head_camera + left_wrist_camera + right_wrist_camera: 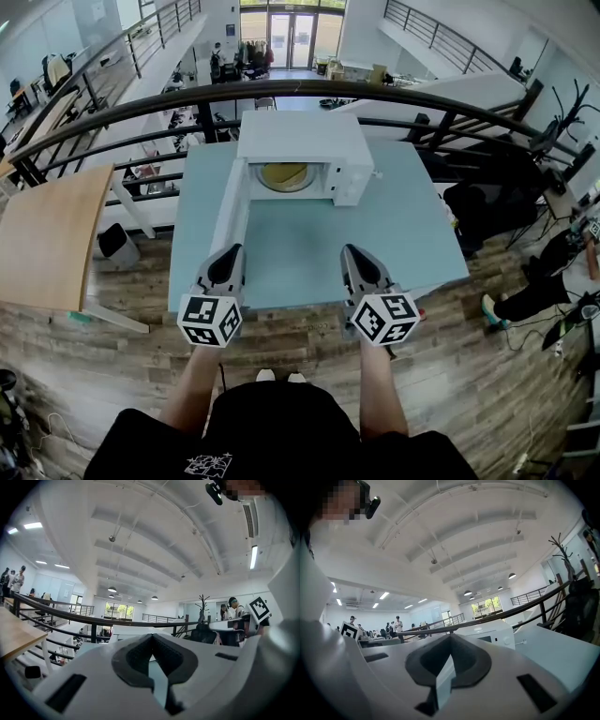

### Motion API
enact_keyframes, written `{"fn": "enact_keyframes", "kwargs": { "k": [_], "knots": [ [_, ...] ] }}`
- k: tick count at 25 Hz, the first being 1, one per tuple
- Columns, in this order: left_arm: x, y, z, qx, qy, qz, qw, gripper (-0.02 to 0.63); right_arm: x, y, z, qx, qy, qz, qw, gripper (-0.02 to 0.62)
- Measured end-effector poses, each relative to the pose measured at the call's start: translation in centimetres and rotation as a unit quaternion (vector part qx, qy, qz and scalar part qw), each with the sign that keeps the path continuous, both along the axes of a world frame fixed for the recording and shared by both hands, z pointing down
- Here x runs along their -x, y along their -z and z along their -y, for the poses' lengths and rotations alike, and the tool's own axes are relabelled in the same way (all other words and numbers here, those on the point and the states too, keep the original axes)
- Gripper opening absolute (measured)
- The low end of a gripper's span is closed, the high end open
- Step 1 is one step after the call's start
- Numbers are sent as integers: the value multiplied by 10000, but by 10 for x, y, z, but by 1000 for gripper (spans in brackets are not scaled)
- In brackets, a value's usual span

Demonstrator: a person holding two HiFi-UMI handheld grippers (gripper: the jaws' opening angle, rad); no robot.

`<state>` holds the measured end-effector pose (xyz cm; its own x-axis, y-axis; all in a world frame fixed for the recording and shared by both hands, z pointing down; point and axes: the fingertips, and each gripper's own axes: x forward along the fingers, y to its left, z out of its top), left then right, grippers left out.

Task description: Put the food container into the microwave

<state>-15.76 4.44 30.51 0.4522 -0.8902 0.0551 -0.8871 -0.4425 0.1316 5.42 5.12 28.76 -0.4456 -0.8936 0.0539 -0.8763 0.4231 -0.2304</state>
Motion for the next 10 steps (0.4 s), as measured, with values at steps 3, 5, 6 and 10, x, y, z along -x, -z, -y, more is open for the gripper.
{"fn": "enact_keyframes", "kwargs": {
  "k": [3,5,6,10],
  "knots": [
    [4,0,3,-13,-8,-41,10000,8,4,-1,1,1,-22,-23,10000,7],
    [7,-1,3,-22,-14,-84,10000,8,6,-3,2,22,-49,-31,10000,8],
    [8,-1,4,-25,-19,-97,9999,8,7,-4,2,36,-60,-31,10000,8],
    [11,-2,7,-38,-57,-57,10000,8,11,-7,6,67,-83,-16,9999,6]
  ]
}}
